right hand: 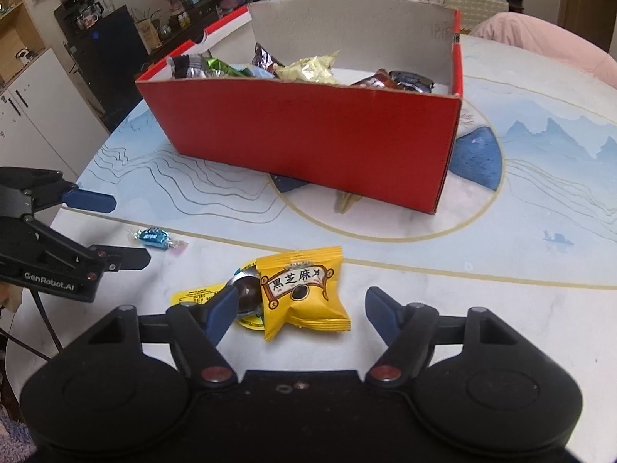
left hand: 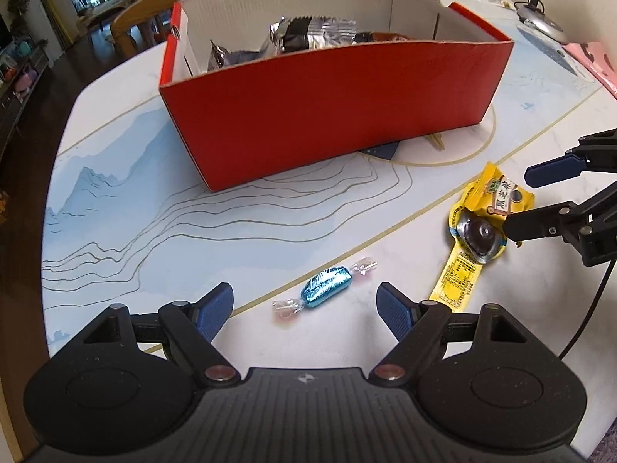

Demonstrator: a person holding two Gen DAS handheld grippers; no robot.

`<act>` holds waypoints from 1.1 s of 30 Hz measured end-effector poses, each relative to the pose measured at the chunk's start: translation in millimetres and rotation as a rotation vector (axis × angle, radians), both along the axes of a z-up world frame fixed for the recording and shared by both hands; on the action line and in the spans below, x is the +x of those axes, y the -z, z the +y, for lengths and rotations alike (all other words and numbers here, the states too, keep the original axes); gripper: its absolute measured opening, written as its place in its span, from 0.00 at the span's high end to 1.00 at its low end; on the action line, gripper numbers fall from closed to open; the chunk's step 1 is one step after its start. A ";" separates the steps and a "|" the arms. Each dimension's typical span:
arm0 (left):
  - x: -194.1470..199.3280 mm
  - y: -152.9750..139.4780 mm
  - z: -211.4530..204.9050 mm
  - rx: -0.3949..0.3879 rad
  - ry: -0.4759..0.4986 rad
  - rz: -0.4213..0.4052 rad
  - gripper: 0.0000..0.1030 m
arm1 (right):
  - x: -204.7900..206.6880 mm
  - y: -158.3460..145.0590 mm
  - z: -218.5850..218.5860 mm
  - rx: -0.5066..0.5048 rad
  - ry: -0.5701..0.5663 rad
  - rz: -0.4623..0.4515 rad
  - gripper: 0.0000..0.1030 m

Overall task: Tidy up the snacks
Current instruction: 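Grasp the blue candy with the left tool while the right tool grasps the yellow pack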

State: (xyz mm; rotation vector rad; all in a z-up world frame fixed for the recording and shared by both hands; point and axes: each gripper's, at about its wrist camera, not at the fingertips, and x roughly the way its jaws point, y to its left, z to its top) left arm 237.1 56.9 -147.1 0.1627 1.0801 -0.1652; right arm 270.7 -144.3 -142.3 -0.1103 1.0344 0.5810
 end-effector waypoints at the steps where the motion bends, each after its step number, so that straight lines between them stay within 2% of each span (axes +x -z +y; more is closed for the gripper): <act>1: 2.4 1.3 0.3 0.000 0.001 0.007 0.22 | 1.8 0.9 -0.5 0.005 0.000 0.007 0.31; 4: 9.3 5.4 0.1 0.004 0.007 0.032 0.34 | 5.5 3.3 -1.6 0.009 0.000 0.023 0.32; 7: 12.7 7.8 -1.3 0.008 0.019 0.044 0.38 | 8.5 5.8 -2.5 0.022 -0.005 0.041 0.36; 10: 15.1 10.8 -2.8 0.009 0.025 0.057 0.47 | 9.9 7.8 -2.6 0.031 -0.011 0.054 0.41; 15: 17.1 11.6 -3.1 -0.007 0.023 0.064 0.57 | 9.5 9.4 -1.5 0.041 -0.010 0.061 0.46; 17: 18.1 11.2 -4.3 -0.015 0.019 0.069 0.70 | 8.9 10.2 -1.6 0.042 -0.010 0.064 0.51; 21: 20.5 11.1 -4.6 -0.038 -0.014 0.079 0.77 | 6.6 10.4 -2.0 0.045 -0.002 0.059 0.55; 24: 21.4 10.5 -3.0 -0.047 -0.038 0.081 0.89 | 3.5 9.6 -2.8 0.050 0.005 0.048 0.56; 26: 20.9 9.7 -1.0 -0.053 -0.058 0.077 0.93 | 0.7 7.7 -4.2 0.054 0.015 0.037 0.56; 33: 9.6 5.5 4.0 -0.092 -0.098 0.070 0.94 | -8.7 -3.3 -11.2 0.080 0.038 0.018 0.56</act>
